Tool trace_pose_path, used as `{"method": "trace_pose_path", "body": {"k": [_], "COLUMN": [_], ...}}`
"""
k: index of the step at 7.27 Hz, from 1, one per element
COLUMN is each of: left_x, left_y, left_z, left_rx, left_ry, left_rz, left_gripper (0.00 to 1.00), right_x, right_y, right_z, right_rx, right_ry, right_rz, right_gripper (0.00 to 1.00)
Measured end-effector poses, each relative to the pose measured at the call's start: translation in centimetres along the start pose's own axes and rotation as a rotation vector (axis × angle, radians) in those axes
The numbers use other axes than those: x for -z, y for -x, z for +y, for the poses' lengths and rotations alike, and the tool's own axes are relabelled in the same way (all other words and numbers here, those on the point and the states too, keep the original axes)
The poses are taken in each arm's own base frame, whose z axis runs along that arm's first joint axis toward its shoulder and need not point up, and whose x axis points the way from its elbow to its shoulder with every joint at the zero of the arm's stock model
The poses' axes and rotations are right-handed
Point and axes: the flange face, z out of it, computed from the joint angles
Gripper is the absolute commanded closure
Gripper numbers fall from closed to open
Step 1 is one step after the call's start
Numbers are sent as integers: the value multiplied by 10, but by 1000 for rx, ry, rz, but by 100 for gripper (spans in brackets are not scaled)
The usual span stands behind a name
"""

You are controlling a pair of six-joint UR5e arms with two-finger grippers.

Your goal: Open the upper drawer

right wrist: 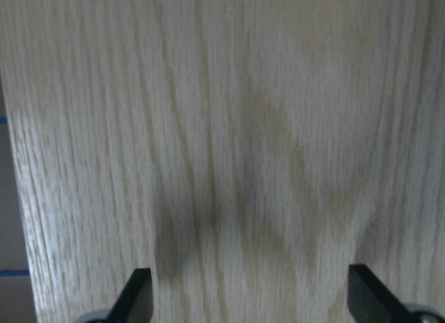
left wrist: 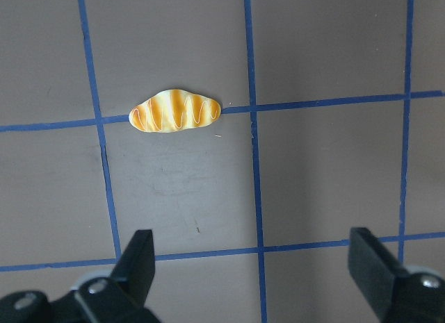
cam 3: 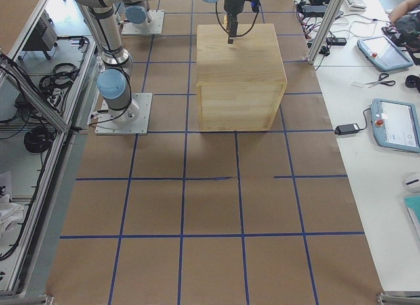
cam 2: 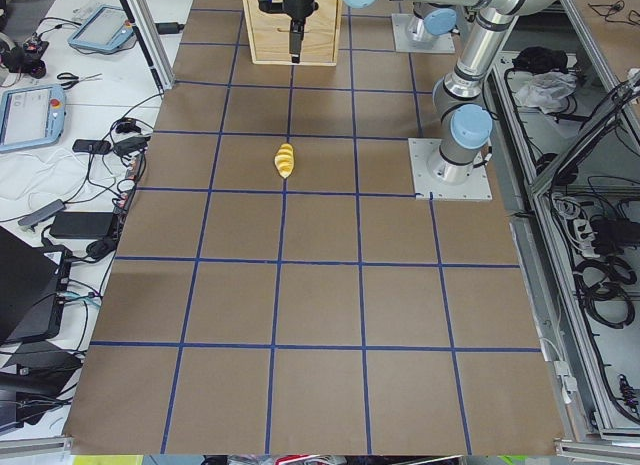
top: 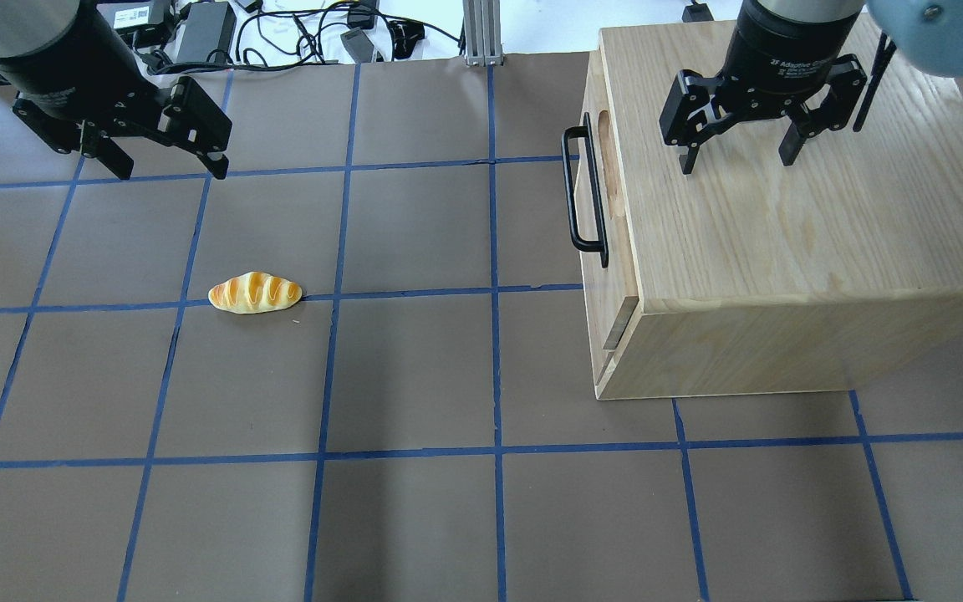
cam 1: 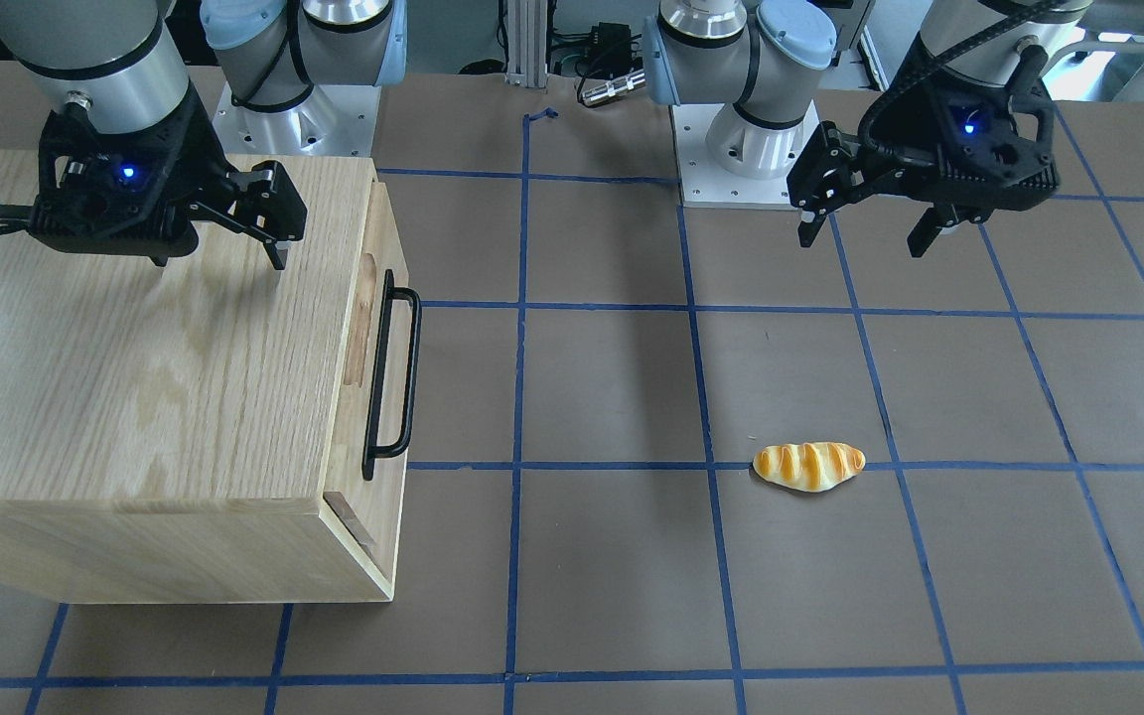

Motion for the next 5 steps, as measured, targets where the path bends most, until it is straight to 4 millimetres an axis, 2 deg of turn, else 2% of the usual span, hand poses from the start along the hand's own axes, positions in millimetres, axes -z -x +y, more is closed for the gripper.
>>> {"method": "trace_pose_path", "body": {"k": [5], "left_x": [-8], "left_y": [0], "left_z": [0], "left_rx": [5], "left_ry": [13], "left_rz": [5], "left_gripper": [0], "right_x": [0], "right_y": [0], "right_z": [0], "right_rx": [-1], "right_ry": [0], "right_rz": [0], "right_gripper": [0]}}
